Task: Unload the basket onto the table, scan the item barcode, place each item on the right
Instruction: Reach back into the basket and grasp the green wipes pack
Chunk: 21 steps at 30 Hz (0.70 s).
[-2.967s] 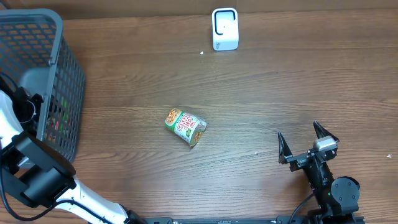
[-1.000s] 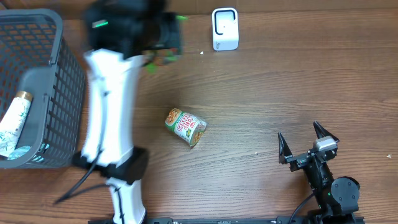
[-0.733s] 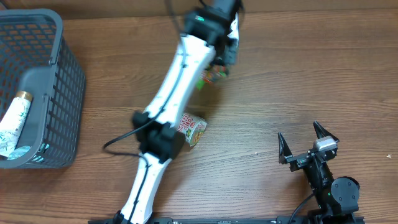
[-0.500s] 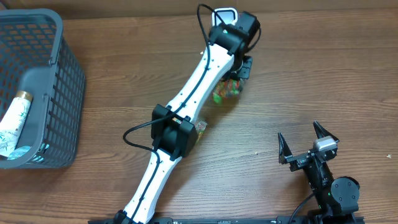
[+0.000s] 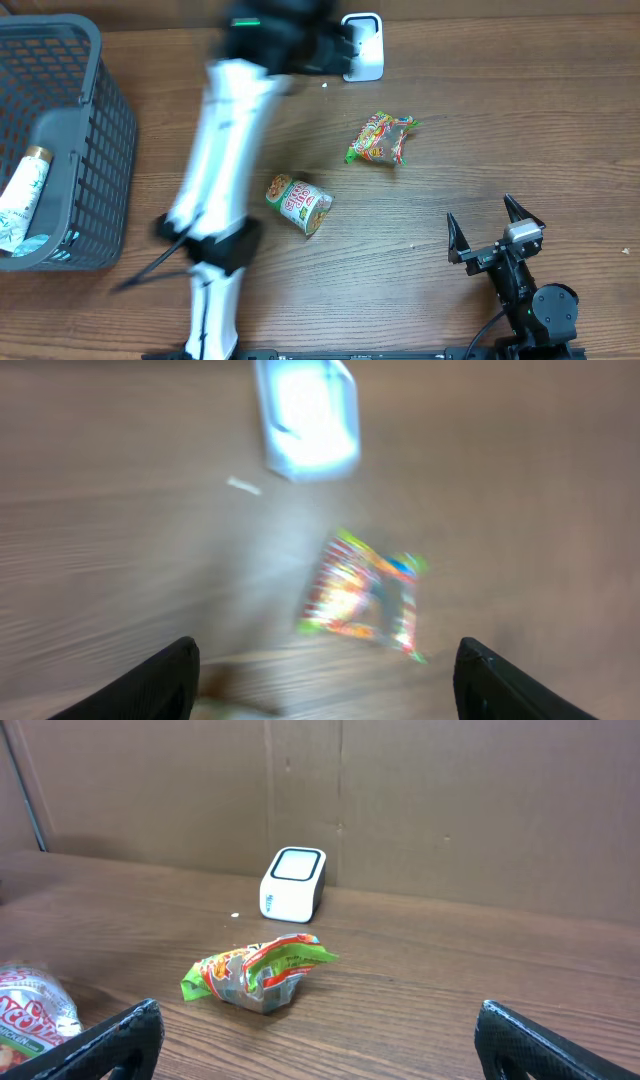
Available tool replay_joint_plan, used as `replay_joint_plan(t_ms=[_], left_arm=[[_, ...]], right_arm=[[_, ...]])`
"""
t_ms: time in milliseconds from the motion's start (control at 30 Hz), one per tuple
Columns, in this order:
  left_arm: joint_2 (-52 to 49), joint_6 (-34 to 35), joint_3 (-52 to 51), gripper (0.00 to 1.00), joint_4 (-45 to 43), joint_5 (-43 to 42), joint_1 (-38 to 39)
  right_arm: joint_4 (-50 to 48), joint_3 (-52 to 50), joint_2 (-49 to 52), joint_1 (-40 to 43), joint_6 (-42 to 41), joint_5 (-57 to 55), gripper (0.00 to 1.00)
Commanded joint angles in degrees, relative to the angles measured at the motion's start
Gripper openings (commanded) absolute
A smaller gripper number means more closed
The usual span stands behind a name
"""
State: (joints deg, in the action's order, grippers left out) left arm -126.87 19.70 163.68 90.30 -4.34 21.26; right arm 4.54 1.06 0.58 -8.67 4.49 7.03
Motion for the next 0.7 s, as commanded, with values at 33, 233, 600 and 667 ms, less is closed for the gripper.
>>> replay_joint_plan(t_ms=[33, 233, 600, 667], left_arm=[[13.53, 2.21, 2.27, 0.72, 6.51, 8.33, -16.13], [18.75, 1.31, -0.83, 0.83, 6.51, 4.26, -37.18], [19.39, 4.15, -22.8, 0.86, 6.49, 3.28, -60.24], [19.39, 4.37, -26.4, 0.85, 6.45, 3.54, -63.25]], right_arm=[[-0.37, -0.61, -0.42, -0.22, -0.15, -0.39, 1.0], [-0.37, -0.61, -0.42, -0.22, -0.15, -0.39, 1.0], [-0.37, -0.61, -0.42, -0.22, -0.15, -0.39, 1.0], [-0.37, -0.61, -0.42, -0.22, -0.15, -0.39, 1.0]])
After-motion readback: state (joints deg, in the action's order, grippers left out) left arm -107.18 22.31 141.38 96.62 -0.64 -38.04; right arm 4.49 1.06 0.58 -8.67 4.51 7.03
